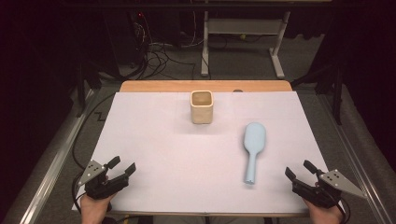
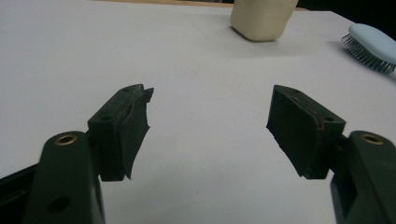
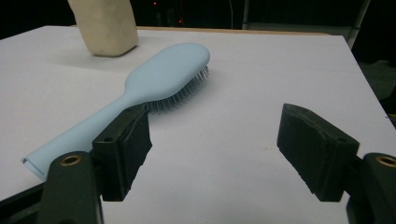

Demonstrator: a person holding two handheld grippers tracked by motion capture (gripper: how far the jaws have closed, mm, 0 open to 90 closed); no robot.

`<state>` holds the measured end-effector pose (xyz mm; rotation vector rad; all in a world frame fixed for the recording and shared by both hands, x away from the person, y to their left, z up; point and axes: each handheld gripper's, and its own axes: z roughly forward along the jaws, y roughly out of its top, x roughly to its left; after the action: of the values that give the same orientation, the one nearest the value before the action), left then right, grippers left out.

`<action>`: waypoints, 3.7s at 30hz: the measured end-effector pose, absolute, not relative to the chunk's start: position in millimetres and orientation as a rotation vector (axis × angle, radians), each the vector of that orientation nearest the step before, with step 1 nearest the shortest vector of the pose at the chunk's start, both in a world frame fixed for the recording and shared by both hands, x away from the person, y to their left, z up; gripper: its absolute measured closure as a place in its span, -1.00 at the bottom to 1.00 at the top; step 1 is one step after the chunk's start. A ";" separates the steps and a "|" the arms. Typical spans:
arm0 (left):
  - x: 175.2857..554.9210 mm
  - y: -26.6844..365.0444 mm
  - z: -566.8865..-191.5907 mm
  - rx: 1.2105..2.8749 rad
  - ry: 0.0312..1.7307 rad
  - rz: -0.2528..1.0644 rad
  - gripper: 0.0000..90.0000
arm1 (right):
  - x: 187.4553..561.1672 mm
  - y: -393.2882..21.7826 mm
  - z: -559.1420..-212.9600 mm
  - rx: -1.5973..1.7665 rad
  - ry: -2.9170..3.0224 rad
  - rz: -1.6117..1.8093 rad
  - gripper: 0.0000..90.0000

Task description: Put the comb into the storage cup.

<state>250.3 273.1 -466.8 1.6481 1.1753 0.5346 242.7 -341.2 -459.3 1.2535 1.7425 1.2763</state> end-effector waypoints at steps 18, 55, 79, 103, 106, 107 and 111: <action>249.6 274.1 -468.0 1.660 1.182 0.549 -0.35 | 243.1 -344.8 -458.7 1.272 1.717 1.330 -0.44; 247.5 268.4 -467.5 1.702 1.146 0.545 -0.34 | 244.2 -342.0 -453.0 1.245 1.702 1.367 -0.45; 253.3 265.5 -467.4 1.711 1.134 0.521 -0.33 | 252.7 -324.3 -447.8 1.195 1.727 1.381 -0.46; 251.2 263.0 -466.6 1.717 1.123 0.524 -0.33 | 256.5 -304.5 -445.3 1.153 1.763 1.409 -0.46; 251.4 262.5 -466.7 1.721 1.120 0.523 -0.33 | 257.3 -302.4 -445.0 1.147 1.768 1.411 -0.47; 251.4 262.5 -466.7 1.721 1.120 0.523 -0.33 | 257.3 -302.4 -445.0 1.147 1.768 1.411 -0.47; 251.4 262.1 -466.6 1.723 1.117 0.523 -0.33 | 258.8 -297.7 -444.3 1.138 1.777 1.418 -0.47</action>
<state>251.4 262.1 -466.6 1.7230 1.1172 0.5232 258.8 -297.7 -444.3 1.1379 1.7774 1.4180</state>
